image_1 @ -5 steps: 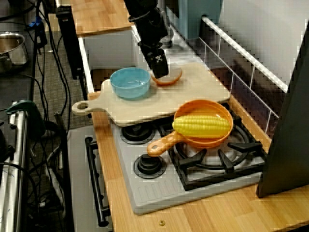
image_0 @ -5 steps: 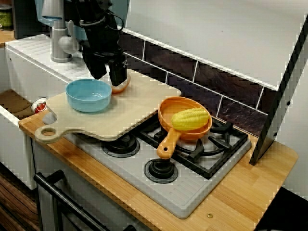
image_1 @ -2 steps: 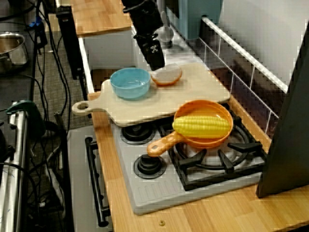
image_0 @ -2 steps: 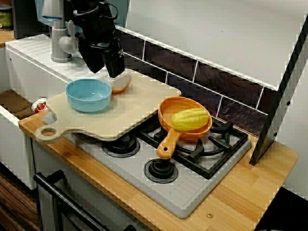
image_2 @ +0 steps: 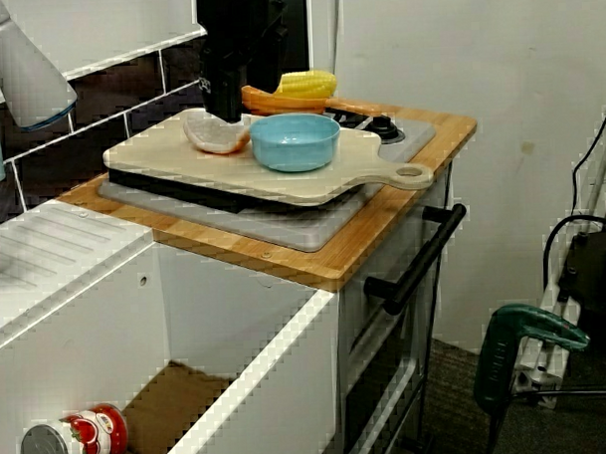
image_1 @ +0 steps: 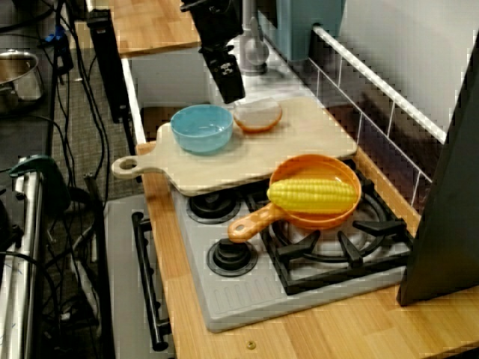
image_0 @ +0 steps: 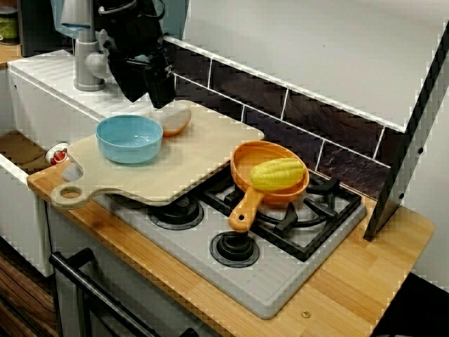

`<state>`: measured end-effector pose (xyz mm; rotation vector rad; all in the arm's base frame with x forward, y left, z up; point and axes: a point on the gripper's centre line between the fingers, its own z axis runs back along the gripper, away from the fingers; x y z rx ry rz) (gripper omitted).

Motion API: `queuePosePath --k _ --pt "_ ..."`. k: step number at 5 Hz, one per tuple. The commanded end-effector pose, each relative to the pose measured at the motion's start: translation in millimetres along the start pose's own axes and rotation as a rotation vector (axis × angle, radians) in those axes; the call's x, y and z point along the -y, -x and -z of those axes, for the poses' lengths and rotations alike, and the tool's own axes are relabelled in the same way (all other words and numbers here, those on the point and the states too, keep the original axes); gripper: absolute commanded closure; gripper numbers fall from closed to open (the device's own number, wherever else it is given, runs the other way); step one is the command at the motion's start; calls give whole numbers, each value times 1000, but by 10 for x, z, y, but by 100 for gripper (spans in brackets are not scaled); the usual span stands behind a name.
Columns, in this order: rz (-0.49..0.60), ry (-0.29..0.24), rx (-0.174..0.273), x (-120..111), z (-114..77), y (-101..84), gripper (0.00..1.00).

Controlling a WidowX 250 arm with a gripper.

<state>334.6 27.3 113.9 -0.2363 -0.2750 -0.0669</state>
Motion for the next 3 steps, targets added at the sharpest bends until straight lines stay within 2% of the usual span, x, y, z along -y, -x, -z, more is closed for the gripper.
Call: queuePosePath --k 1,3 --pt "99 -9 15 -107 -299 27 0" --pt "109 -35 4 -183 -232 56 0"
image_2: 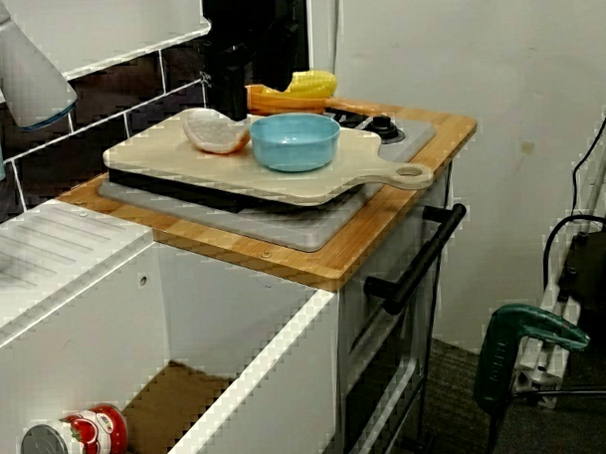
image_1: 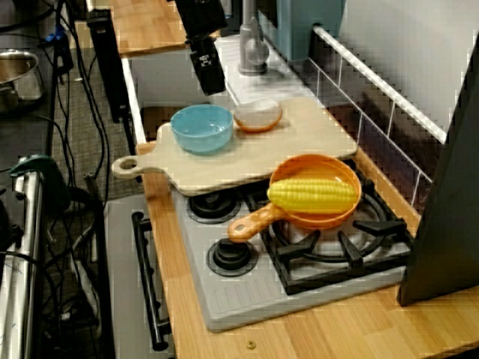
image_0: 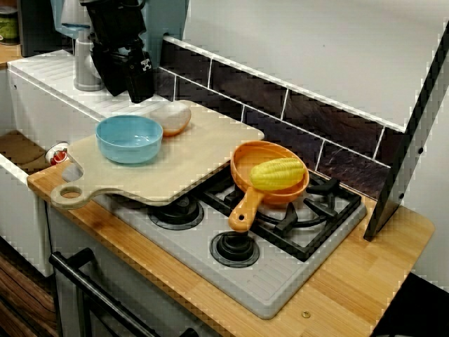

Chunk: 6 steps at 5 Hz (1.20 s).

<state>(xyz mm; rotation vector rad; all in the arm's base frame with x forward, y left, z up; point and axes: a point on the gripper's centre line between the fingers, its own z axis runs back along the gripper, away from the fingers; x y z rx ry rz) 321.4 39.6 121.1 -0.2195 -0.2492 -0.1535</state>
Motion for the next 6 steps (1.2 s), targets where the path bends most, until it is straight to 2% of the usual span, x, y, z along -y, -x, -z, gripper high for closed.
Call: queuePosePath --k 1,4,6 --pt "38 -48 49 -98 -72 5 0" --pt "93 -79 50 -113 17 78 0" --pt "88 -102 49 -154 95 95 0"
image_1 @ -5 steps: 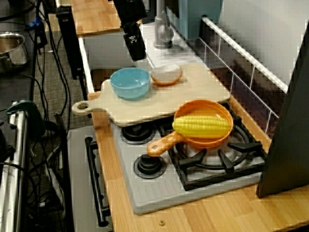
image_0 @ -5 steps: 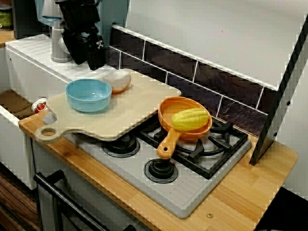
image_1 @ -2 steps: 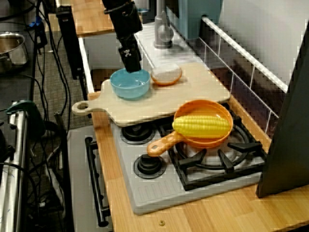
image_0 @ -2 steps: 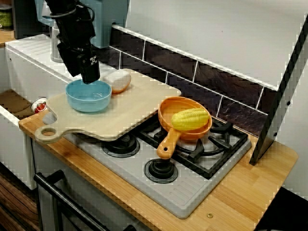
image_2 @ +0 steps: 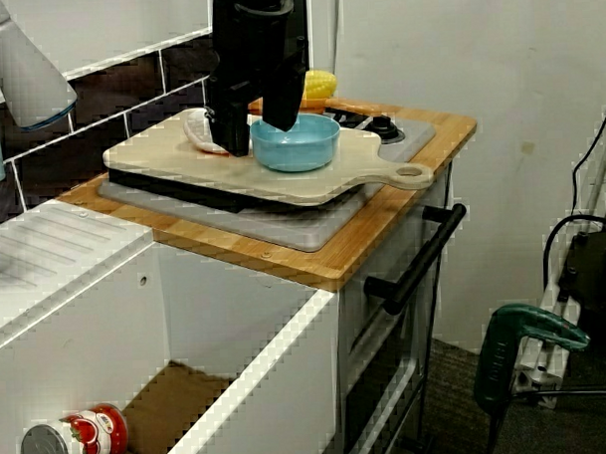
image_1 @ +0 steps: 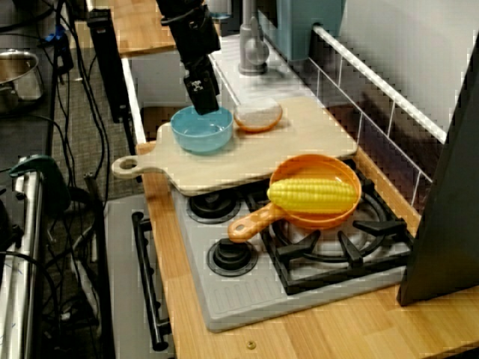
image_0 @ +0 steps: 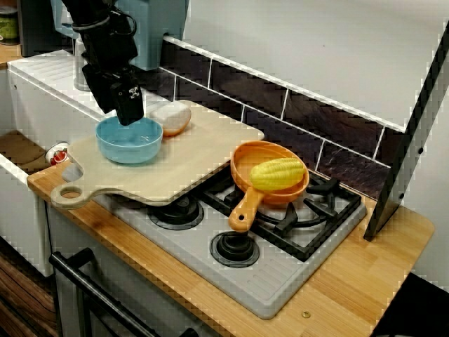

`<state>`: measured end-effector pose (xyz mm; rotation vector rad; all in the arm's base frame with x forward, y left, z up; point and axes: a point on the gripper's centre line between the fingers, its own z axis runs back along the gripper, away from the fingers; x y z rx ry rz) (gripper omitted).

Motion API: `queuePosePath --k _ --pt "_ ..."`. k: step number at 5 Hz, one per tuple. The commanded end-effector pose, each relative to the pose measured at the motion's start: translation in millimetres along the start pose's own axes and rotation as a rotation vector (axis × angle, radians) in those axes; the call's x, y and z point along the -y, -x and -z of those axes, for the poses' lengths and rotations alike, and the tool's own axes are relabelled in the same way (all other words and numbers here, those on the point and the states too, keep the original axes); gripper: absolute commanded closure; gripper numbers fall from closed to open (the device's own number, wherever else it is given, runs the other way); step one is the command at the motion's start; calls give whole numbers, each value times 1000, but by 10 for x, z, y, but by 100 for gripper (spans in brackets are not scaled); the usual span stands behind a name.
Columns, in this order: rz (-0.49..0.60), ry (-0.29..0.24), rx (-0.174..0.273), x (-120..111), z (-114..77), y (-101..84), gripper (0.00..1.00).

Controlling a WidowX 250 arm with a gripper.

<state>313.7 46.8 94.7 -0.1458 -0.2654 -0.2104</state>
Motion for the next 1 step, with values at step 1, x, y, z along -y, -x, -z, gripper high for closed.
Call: queuePosePath --k 1 --pt "17 -41 44 -64 -95 -51 0"
